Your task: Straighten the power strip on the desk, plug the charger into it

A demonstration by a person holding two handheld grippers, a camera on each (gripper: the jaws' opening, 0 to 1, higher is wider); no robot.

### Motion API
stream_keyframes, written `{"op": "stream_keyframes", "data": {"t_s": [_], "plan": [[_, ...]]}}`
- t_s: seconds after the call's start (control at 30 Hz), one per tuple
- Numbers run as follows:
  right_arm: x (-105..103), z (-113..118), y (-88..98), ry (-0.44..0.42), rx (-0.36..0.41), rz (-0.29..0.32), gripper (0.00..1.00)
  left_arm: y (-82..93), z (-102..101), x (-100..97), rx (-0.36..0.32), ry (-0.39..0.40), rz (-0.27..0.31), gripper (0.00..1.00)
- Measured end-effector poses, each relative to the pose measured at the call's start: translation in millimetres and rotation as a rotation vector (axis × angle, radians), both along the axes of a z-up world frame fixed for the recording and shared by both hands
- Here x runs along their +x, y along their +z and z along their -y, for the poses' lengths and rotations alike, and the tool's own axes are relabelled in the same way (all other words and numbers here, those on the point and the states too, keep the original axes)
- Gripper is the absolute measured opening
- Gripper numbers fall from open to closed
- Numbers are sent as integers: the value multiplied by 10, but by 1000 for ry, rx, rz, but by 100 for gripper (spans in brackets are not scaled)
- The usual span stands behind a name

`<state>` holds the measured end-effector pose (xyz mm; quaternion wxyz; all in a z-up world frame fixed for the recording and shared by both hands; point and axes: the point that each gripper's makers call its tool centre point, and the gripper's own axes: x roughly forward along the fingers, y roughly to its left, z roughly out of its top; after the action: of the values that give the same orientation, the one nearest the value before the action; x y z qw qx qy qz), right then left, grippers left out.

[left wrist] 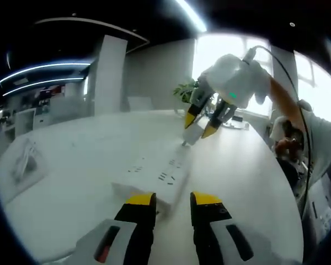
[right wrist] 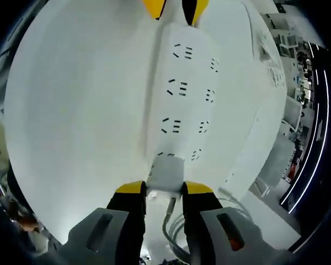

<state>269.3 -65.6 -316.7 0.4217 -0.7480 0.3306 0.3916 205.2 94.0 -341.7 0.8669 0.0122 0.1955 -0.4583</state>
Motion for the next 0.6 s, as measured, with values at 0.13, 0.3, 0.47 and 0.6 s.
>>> {"op": "stream_keyframes", "data": {"t_s": [0.13, 0.3, 0.47, 0.6], "plan": [[10, 12, 5, -18, 9, -18, 25, 1, -3, 0, 2, 2, 2, 25], [16, 19, -2, -51, 32, -40, 25, -7, 19, -14, 0, -5, 2, 25], [37, 29, -3, -78, 49, -65, 25, -24, 19, -7, 1, -2, -2, 25], [41, 27, -6, -93, 48, -78, 25, -34, 24, -8, 5, -5, -4, 25]]}}
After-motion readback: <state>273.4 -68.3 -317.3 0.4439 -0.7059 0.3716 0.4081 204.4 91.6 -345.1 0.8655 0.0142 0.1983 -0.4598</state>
